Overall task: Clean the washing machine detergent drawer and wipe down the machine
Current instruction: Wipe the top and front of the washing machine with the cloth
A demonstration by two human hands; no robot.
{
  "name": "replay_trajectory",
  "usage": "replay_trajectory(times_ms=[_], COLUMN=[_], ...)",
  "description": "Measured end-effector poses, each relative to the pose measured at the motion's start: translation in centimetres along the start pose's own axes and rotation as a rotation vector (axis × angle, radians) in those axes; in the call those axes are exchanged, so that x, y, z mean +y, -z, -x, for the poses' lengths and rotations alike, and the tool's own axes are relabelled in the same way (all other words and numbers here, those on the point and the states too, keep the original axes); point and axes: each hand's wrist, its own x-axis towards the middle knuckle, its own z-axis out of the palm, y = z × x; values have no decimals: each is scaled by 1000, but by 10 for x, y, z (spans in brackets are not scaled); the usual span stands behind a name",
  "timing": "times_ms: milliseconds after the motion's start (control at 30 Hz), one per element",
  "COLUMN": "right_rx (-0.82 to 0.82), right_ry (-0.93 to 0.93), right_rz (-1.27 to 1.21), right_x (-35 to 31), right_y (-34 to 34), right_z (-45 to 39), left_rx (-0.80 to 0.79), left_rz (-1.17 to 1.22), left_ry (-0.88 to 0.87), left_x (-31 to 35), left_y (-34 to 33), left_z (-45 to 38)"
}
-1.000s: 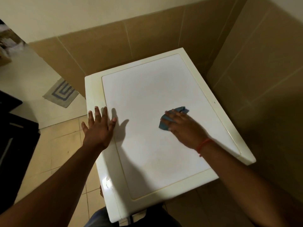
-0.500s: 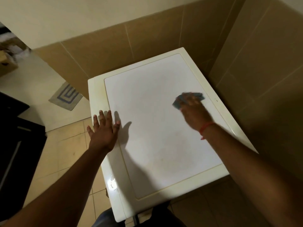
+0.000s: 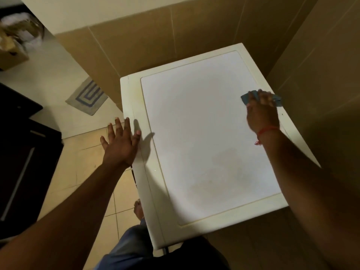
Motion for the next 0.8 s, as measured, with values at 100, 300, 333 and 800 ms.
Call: replay_trajectory(times_ms=[100, 300, 333, 800], right_rx=[32, 127, 136, -49], right_ry=[361, 5, -58, 482], right_rz=[13, -10, 20, -149], right_x=[-48, -59, -82, -259], right_y=[-13, -6, -7, 3], right_z=[52, 76, 77, 101], left_rx=[-5, -10, -11, -109], left_rz=[23, 43, 43, -16], left_ry=[1, -88, -109, -438], left_x=[-12, -29, -31, -66], left_y=[0, 3, 5, 38], left_z=[-8, -38, -46, -94])
